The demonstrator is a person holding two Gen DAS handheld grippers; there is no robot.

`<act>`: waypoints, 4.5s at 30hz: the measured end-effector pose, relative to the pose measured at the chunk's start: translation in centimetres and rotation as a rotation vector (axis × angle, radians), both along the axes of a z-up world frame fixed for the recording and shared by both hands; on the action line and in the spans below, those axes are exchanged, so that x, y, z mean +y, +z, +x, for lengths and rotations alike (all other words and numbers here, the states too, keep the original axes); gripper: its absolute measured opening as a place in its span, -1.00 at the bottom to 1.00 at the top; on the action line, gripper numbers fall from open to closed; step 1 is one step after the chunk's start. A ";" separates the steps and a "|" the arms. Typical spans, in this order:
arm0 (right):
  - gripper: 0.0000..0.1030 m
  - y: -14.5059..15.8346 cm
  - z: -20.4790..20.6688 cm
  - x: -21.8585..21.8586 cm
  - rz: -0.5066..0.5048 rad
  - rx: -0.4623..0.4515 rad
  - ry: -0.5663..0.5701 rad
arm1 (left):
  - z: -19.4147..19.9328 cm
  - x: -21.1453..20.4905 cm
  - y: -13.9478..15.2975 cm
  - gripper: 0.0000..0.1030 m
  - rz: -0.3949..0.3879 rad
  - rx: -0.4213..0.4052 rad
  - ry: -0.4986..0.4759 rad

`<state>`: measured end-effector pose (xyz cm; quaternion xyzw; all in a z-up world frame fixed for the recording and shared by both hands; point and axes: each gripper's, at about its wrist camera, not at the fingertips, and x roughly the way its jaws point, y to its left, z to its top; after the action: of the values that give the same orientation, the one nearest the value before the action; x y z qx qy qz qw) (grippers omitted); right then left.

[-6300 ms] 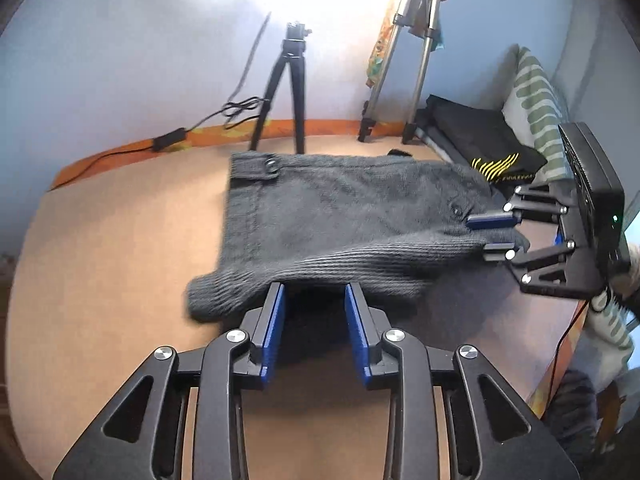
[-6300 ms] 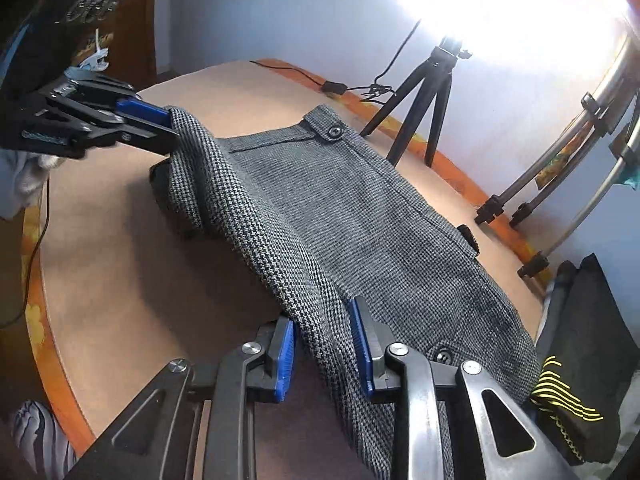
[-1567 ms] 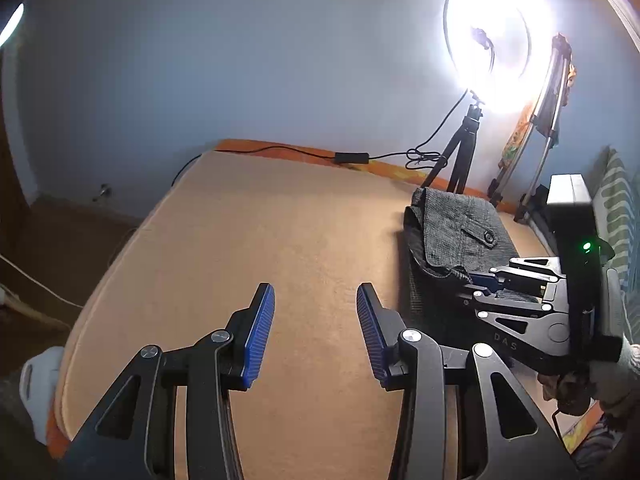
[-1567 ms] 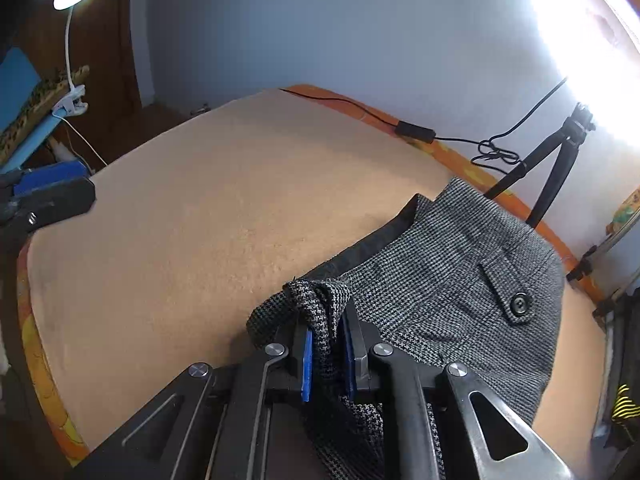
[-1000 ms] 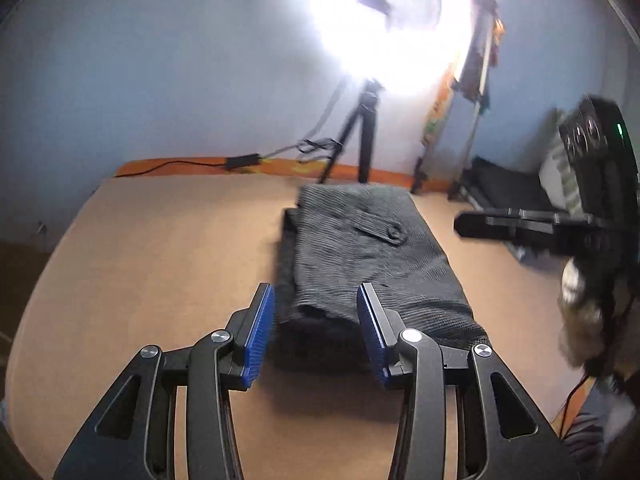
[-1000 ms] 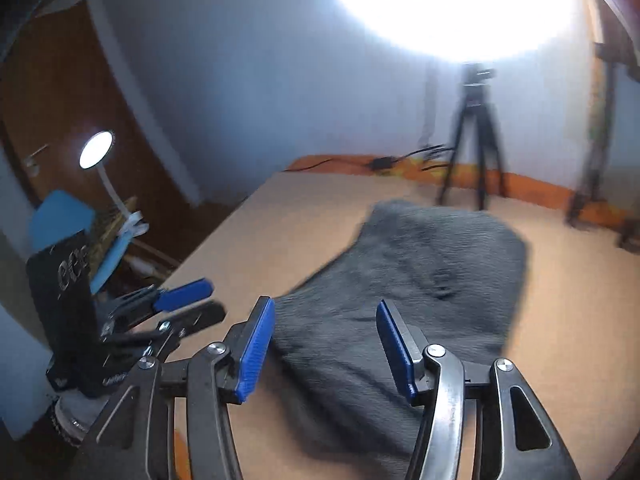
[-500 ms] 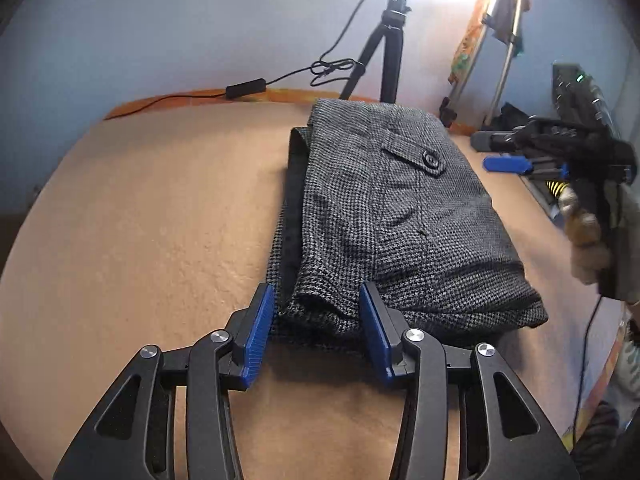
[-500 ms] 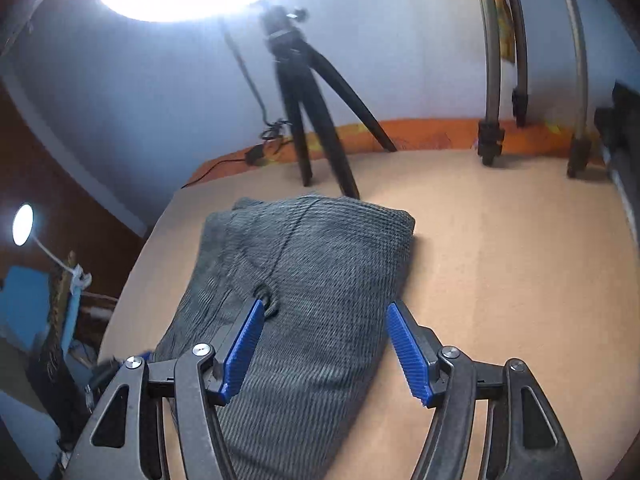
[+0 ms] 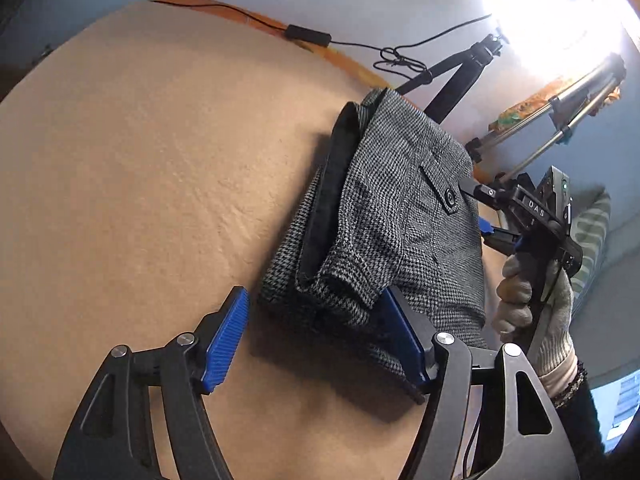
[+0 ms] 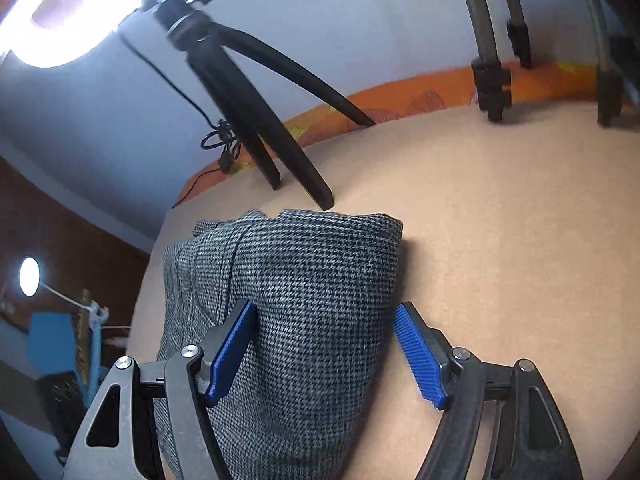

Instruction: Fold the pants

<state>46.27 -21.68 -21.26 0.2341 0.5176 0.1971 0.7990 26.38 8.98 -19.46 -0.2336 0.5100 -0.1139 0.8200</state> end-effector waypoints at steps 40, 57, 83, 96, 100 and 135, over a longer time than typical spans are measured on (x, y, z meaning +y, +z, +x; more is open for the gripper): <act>-0.60 12.7 -6.9 2.7 -0.178 -0.342 0.093 | -3.3 -8.0 7.2 -0.61 0.086 -0.339 -0.066; -0.61 20.9 -11.5 -9.7 -0.276 -0.436 -0.014 | -3.2 -21.0 13.1 -0.69 0.023 -0.484 -0.272; -0.63 22.8 -2.0 -31.6 -0.448 -0.484 -0.075 | 4.5 -42.9 12.0 -0.69 -0.027 -0.553 -0.403; 0.14 14.1 0.8 -38.9 -0.641 -0.316 -0.212 | 5.1 -45.7 7.8 -0.23 0.061 -0.411 -0.471; 0.16 15.3 -1.3 -37.1 -0.755 -0.380 -0.220 | 4.7 -43.9 7.6 0.03 0.091 -0.397 -0.438; 0.27 5.6 0.4 -42.4 -0.420 -0.308 -0.274 | 4.7 -42.9 8.8 0.03 0.177 -0.424 -0.478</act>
<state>46.70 -64.04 -15.64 0.0984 0.3833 0.0092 0.9183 31.09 -33.93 -10.62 -0.0062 0.3765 -0.3043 0.8750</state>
